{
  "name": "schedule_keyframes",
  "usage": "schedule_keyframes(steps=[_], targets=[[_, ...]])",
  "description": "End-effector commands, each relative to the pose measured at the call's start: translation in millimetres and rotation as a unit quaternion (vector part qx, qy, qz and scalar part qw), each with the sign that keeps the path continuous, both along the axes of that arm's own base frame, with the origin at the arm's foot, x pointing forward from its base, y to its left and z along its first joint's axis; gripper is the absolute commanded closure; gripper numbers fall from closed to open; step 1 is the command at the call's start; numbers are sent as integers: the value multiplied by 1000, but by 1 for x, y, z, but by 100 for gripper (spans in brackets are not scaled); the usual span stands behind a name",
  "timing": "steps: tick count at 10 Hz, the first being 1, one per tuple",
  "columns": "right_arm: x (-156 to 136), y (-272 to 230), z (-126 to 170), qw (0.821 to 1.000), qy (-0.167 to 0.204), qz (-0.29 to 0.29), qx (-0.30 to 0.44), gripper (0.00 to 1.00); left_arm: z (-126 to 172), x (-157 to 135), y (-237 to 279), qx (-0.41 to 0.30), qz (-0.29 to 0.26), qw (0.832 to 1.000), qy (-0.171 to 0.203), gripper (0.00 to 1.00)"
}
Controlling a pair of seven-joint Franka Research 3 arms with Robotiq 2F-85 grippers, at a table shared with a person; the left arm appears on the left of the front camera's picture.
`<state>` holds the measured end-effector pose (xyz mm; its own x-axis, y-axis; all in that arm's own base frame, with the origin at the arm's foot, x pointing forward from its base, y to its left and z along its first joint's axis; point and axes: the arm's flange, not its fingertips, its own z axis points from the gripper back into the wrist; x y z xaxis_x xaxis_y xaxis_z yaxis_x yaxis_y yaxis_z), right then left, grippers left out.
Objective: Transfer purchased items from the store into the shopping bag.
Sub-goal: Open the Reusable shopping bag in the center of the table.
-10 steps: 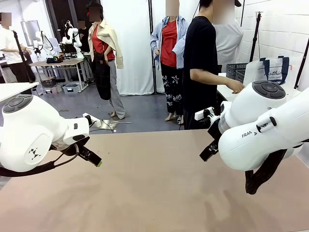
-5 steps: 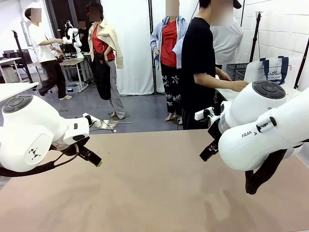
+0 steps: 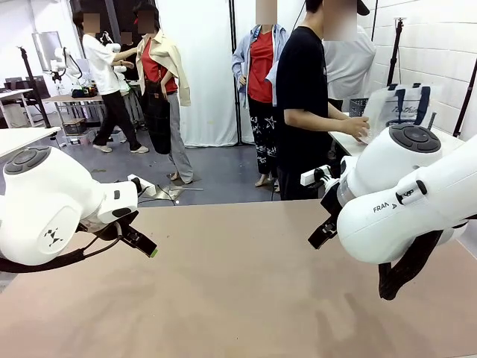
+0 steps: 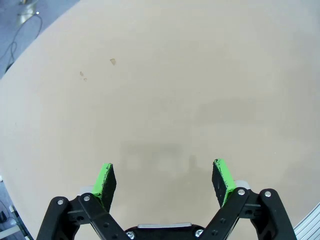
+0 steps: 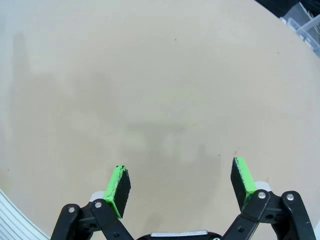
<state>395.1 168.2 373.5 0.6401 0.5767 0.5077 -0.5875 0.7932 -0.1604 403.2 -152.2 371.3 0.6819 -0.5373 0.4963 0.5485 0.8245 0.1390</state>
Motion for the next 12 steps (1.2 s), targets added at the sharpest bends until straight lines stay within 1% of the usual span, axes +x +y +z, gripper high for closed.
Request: schedule_keyframes(steps=[1, 12], targets=[[0, 0, 0, 1000, 0, 0, 0, 0, 0, 0, 1, 0, 1, 1000, 0, 0], [0, 0, 0, 1000, 0, 0, 0, 0, 0, 0, 1, 0, 1, 1000, 0, 0]])
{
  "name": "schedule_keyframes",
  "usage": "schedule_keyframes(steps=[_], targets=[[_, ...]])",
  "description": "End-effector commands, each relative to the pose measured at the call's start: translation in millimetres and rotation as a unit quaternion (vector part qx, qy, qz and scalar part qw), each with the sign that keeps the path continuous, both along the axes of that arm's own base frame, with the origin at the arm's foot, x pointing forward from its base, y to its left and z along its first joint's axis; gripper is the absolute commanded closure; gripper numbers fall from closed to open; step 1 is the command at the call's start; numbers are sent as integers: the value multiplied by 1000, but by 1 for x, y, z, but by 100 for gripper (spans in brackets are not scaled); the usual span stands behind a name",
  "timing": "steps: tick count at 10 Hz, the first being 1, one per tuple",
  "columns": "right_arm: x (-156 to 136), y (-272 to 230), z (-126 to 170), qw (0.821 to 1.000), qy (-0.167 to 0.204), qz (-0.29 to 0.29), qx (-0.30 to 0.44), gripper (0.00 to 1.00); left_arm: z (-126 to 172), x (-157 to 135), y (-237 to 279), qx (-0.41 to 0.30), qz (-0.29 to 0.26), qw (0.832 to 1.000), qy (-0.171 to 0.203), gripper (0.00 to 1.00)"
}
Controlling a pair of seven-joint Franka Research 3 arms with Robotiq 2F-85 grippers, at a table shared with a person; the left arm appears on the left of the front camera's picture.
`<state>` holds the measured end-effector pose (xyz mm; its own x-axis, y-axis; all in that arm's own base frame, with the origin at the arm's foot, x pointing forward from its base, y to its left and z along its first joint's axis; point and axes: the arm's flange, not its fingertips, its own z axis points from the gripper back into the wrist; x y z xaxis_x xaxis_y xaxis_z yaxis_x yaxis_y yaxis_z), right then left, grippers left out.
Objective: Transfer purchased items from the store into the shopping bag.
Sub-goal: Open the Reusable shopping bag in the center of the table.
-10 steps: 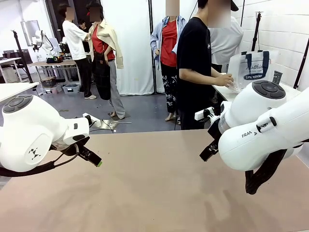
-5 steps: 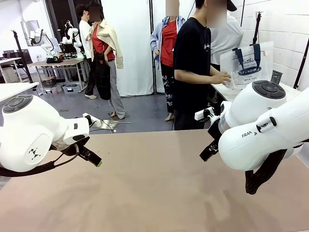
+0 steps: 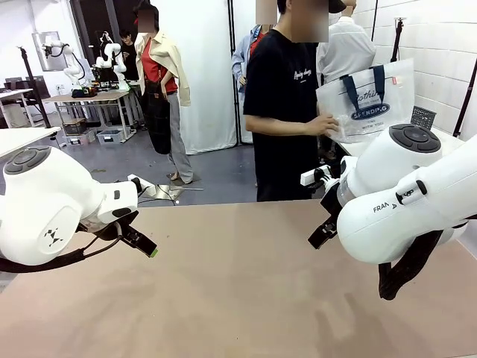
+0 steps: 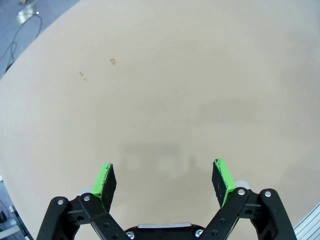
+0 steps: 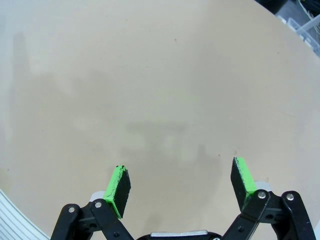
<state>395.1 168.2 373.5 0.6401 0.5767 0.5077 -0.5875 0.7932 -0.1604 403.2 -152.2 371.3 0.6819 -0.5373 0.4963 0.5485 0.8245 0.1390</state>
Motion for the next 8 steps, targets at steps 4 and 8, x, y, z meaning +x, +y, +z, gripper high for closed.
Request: schedule_keyframes(steps=[4, 8], targets=[[0, 0, 0, 1000, 0, 0, 0, 0, 0, 0, 1, 0, 1, 1000, 0, 0], [0, 0, 0, 1000, 0, 0, 0, 0, 0, 0, 1, 0, 1, 1000, 0, 0]])
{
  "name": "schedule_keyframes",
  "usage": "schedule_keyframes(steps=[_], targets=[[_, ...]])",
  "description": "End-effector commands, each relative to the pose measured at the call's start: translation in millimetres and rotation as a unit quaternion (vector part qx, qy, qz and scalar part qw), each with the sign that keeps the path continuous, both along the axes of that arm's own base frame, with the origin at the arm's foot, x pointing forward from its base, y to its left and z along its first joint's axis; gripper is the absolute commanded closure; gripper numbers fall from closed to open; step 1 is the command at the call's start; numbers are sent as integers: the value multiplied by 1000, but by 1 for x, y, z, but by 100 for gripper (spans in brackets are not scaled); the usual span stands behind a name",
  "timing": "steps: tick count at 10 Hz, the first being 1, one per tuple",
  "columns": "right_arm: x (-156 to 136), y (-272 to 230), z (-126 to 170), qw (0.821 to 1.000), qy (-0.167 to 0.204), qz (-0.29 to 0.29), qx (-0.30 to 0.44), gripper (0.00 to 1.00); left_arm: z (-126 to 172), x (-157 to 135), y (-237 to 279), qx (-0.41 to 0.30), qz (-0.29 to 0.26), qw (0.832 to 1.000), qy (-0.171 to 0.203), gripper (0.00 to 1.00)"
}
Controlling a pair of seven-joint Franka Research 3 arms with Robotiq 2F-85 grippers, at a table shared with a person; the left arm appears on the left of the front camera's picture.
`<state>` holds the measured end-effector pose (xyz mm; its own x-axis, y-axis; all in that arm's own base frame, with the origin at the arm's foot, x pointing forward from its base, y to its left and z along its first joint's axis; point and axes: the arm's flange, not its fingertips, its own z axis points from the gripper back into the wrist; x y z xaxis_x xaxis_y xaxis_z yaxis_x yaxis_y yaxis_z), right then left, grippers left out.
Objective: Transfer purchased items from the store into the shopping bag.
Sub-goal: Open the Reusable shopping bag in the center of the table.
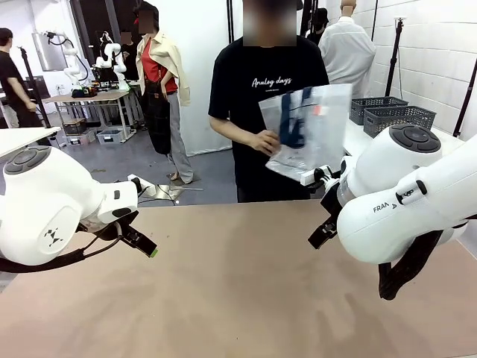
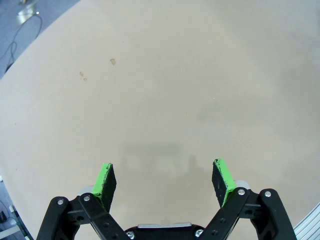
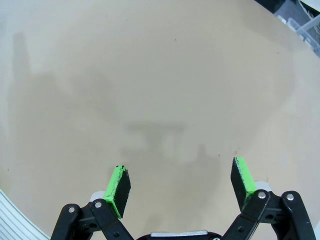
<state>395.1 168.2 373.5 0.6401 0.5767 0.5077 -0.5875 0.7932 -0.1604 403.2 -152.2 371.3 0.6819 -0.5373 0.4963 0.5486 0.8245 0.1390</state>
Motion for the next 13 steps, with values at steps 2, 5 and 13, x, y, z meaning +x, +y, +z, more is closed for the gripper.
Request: schedule_keyframes(steps=[2, 5, 13], targets=[[0, 0, 0, 1000, 0, 0, 0, 0, 0, 0, 1, 0, 1, 1000, 0, 0], [0, 0, 0, 1000, 0, 0, 0, 0, 0, 0, 1, 0, 1, 1000, 0, 0], [0, 0, 0, 1000, 0, 0, 0, 0, 0, 0, 1, 0, 1, 1000, 0, 0]])
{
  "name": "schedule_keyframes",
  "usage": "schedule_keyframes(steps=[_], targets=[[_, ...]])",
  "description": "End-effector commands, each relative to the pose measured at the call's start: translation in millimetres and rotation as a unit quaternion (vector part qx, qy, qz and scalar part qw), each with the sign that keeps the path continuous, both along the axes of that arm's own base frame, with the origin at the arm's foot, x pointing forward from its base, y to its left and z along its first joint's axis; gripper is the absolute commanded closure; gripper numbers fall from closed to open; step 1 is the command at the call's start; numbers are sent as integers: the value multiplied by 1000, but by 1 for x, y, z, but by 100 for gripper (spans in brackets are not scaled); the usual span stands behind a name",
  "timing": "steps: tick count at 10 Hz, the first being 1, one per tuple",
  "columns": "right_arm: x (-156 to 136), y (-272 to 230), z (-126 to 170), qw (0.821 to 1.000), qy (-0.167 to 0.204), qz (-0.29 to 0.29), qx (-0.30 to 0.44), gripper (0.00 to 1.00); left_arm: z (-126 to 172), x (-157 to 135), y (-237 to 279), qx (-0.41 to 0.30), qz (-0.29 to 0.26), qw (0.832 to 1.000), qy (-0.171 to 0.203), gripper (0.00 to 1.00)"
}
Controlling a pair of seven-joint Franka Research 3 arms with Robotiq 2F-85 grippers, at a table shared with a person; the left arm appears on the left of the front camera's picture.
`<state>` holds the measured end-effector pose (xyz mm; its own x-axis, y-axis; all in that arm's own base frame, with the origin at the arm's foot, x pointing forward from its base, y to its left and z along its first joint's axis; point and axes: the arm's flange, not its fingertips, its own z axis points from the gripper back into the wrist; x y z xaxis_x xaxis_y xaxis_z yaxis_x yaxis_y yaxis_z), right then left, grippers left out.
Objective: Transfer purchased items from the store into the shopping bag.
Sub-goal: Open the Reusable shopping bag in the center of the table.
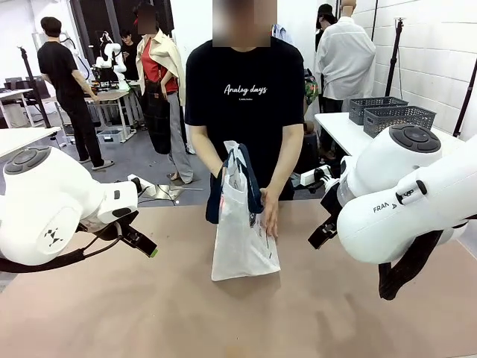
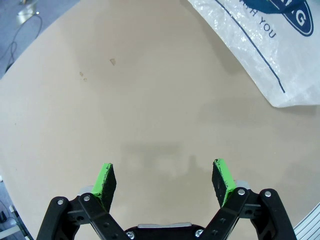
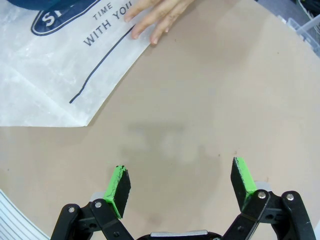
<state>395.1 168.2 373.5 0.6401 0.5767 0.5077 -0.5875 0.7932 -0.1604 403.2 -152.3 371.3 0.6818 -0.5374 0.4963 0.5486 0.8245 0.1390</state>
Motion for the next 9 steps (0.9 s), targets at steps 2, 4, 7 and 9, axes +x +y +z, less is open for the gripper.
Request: schedule_keyframes(steps=[2, 4, 7, 9], targets=[[0, 0, 0, 1000, 0, 0, 0, 0, 0, 0, 1, 0, 1, 1000, 0, 0], [0, 0, 0, 1000, 0, 0, 0, 0, 0, 0, 1, 0, 1, 1000, 0, 0], [0, 0, 0, 1000, 0, 0, 0, 0, 0, 0, 1, 0, 1, 1000, 0, 0], [0, 0, 0, 1000, 0, 0, 0, 0, 0, 0, 1, 0, 1, 1000, 0, 0]])
